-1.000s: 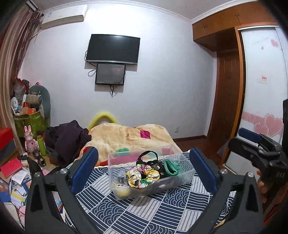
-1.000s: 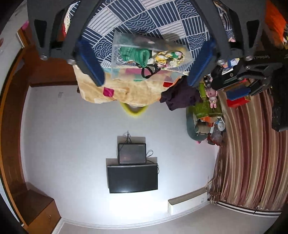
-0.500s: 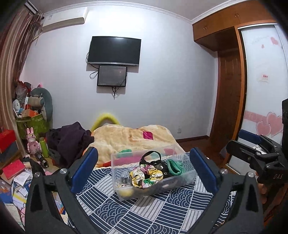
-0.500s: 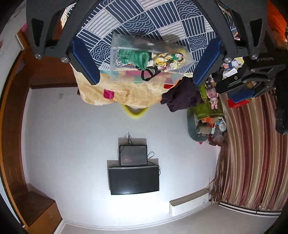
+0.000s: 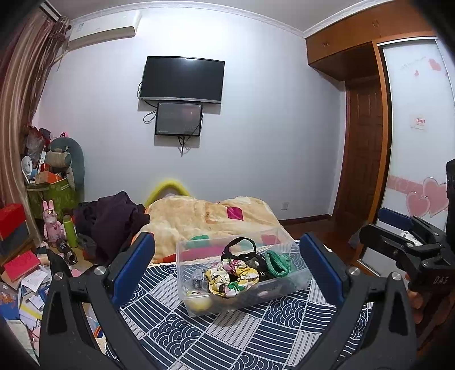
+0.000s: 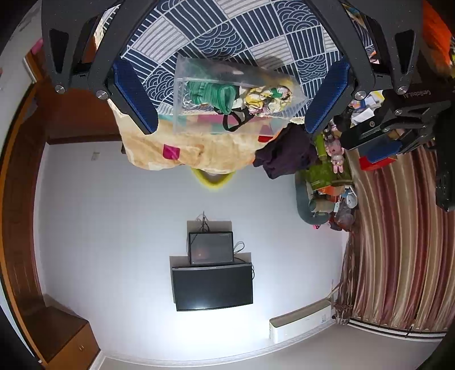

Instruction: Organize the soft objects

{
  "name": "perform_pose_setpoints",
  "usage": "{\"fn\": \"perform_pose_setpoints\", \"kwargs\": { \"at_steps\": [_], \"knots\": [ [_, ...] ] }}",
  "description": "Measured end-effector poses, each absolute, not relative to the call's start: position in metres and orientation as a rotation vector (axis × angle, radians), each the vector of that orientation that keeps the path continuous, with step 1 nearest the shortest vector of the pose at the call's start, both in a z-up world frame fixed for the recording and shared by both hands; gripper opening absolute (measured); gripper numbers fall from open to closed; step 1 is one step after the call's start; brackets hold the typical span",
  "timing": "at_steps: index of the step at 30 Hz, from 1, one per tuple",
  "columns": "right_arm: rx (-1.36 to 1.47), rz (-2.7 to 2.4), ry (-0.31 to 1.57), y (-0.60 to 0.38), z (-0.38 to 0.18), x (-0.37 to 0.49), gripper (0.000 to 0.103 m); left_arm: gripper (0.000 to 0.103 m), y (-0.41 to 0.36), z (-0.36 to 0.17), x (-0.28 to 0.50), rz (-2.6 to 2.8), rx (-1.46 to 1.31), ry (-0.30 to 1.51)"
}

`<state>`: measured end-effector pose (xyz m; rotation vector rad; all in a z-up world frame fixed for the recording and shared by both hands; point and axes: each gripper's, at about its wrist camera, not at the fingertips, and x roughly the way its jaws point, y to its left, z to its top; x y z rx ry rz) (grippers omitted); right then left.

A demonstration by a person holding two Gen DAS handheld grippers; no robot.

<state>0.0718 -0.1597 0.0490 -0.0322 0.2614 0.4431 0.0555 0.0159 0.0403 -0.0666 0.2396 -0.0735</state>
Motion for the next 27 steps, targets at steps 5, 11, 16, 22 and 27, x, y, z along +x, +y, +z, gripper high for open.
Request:
{"fn": "perform_pose_setpoints", "kwargs": {
  "at_steps": [5, 11, 16, 22, 27],
  "knots": [
    [-0.027, 0.444, 0.267, -0.16, 0.0493, 0.0732, 0.103, 0.103, 0.0158, 0.0398, 0.0566, -0.073, -0.066, 0.245],
    [-0.026, 0.446, 0.269, -0.1603, 0.0488, 0.0721, 0.103, 0.103, 0.0157, 0.0396, 0.057, -0.07, -0.066, 0.244],
    [-0.025, 0.447, 0.269, -0.1602, 0.0494, 0.0717, 0.103, 0.103, 0.0164, 0.0384, 0.0566, -0.069, -0.065, 0.245],
    [-0.026, 0.445, 0.268, -0.1605, 0.0484, 0.0716, 0.103, 0.103, 0.0167, 0.0378, 0.0563, -0.069, -0.06, 0.248],
    [-0.025, 0.445, 0.269, -0.1604, 0.0481, 0.0721, 0.103, 0.103, 0.0158, 0.0383, 0.0558, -0.068, -0.059, 0.247]
  ]
}}
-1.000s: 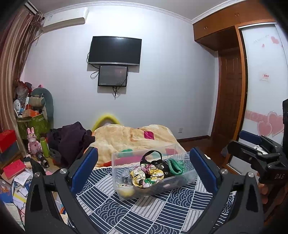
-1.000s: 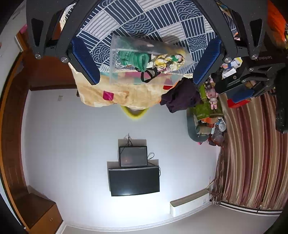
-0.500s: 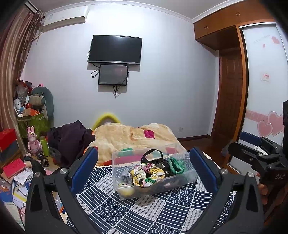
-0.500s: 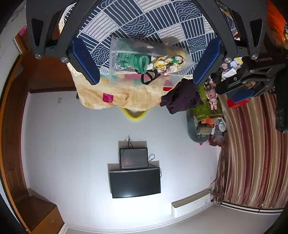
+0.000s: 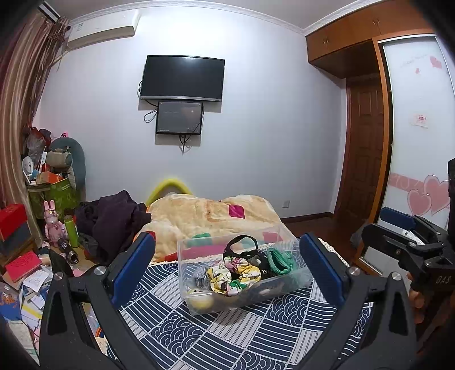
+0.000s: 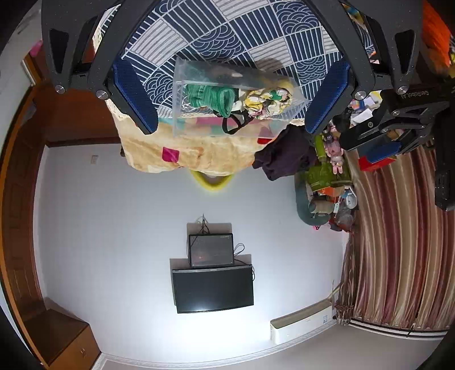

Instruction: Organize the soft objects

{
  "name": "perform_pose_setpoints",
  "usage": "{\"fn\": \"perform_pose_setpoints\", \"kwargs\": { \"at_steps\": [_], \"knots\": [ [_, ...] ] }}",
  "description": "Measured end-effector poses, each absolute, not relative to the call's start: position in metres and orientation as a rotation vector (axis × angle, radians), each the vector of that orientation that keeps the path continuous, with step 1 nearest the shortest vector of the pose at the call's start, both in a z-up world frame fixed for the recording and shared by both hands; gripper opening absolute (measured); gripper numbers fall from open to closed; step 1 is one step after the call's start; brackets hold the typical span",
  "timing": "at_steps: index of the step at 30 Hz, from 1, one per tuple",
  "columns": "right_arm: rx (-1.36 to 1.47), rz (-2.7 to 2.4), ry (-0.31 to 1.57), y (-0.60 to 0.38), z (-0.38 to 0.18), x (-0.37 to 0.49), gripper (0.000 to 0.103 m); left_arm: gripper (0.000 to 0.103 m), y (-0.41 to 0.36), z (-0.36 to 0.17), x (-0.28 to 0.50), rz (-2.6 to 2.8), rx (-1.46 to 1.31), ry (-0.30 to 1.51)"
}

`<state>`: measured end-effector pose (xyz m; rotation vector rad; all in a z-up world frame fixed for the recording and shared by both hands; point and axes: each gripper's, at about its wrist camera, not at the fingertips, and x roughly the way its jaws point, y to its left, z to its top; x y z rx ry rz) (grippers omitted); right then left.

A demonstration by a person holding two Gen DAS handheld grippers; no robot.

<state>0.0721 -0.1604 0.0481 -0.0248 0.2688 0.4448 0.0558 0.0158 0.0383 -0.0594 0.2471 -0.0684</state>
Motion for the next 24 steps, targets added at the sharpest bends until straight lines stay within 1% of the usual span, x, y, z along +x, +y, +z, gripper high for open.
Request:
{"fn": "perform_pose_setpoints", "kwargs": {
  "at_steps": [24],
  "knots": [
    [-0.034, 0.447, 0.278, -0.1575, 0.0478, 0.0704, 0.103, 0.103, 0.0135, 0.0391, 0.0548, -0.095, -0.05, 0.262]
  ]
}}
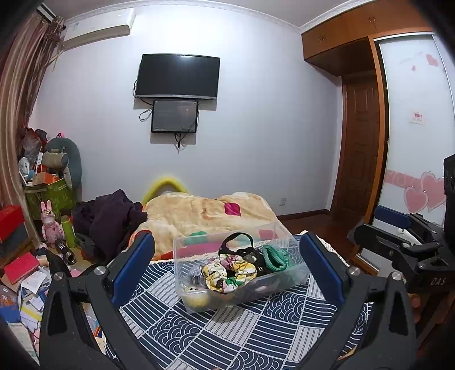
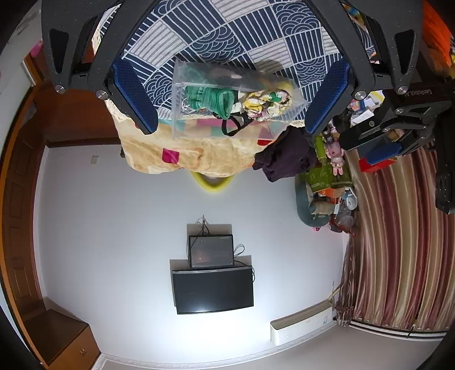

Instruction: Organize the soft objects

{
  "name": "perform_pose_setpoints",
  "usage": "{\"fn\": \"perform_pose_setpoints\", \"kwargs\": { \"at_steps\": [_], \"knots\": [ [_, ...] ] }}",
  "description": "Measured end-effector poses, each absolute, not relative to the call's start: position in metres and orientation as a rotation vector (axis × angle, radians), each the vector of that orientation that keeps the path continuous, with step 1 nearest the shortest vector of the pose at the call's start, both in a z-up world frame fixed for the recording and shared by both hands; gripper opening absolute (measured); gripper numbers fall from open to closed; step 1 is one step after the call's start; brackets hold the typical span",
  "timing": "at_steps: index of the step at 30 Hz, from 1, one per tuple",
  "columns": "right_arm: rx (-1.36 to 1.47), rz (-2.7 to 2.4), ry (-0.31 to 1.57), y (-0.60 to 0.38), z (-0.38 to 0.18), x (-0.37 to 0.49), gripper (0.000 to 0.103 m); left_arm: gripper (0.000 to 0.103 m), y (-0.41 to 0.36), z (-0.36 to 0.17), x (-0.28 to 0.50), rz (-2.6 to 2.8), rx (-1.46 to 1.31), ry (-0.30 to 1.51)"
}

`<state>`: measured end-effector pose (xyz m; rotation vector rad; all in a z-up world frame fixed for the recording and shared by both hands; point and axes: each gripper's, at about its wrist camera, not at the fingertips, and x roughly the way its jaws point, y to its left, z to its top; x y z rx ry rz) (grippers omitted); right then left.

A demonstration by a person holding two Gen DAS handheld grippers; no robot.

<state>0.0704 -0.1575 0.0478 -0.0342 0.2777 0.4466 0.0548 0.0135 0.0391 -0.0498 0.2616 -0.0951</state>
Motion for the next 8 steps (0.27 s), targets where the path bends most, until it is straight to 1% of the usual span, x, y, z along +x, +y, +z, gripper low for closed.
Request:
{"fn": "perform_pose_setpoints", "kwargs": {
  "at_steps": [8],
  "knots": [
    [-0.041, 0.446, 0.281, -0.1542, 0.0471, 0.0689, 0.103, 0.103, 0.0129, 0.0374, 0.0553, -0.098, -0.051, 0.265]
  ]
}}
